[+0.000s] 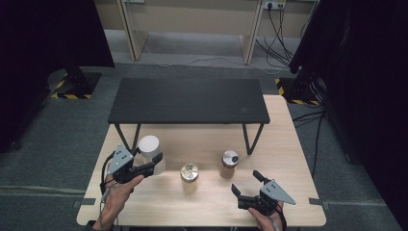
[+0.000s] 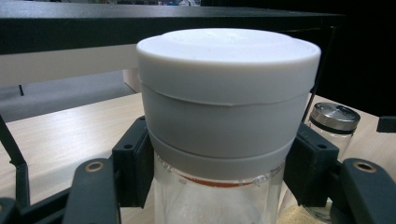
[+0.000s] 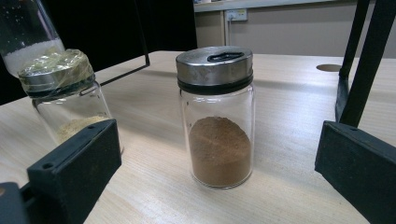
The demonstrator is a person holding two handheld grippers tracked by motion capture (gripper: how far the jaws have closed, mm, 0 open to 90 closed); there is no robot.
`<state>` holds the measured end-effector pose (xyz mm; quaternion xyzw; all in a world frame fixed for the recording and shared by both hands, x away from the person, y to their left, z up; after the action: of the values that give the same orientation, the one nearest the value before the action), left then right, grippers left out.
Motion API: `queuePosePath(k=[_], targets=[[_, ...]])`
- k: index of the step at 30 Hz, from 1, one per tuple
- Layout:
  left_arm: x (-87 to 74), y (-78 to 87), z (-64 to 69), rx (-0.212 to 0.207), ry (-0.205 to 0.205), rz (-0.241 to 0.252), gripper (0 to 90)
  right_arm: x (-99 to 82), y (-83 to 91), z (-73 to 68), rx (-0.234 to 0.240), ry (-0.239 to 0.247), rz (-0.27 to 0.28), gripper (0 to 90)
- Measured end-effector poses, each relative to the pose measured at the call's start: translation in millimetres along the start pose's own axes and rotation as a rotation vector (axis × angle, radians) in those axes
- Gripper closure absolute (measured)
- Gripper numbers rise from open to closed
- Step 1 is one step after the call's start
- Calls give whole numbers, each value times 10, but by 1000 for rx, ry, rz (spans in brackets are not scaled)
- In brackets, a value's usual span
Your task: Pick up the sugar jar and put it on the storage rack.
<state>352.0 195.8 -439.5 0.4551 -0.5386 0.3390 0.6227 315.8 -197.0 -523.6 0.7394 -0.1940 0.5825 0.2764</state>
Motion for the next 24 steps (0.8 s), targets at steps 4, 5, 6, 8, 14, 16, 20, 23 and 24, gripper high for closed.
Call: queuePosePath(k=[4,5,6,8,14,16,20,23,24], targets=[[20,-19,-27,-1,20,-11,350,0,2,2,0,-1,1,6],[27,-21,-32,-2,19,-13,350,-1,1,2,0,-1,0,6],[37,-22,-36,0,19,-14,350,-1,0,1,0,-1,0,6],[63,-20,-40,-1,20,-15,350,-1,-1,0,0,0,-1,6],[175,-10,-43,-4,22,-4,350,-3,0,0,1,-2,-1,6],[222,-2,-46,-6,23,-2,350,-5,-2,-2,2,-4,-3,6],[304,11,-48,-5,13,1,350,-3,0,-1,1,-2,-2,6],[363,15,-53,-7,11,-1,350,-2,2,1,1,-3,0,6],[379,14,-55,-10,14,-3,350,-2,2,2,1,-3,0,6]])
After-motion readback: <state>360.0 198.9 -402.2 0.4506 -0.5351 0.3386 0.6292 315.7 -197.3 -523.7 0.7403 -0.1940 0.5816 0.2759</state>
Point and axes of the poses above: each handheld gripper's, and its own axes: y roughly backward along the jaws, x roughly out of its top, z roughly to its right, the point moved 3 cm from there along -y, roughly forward along the jaws, and after that the axes turned 15 degrees about x, right-handed, at the moved point
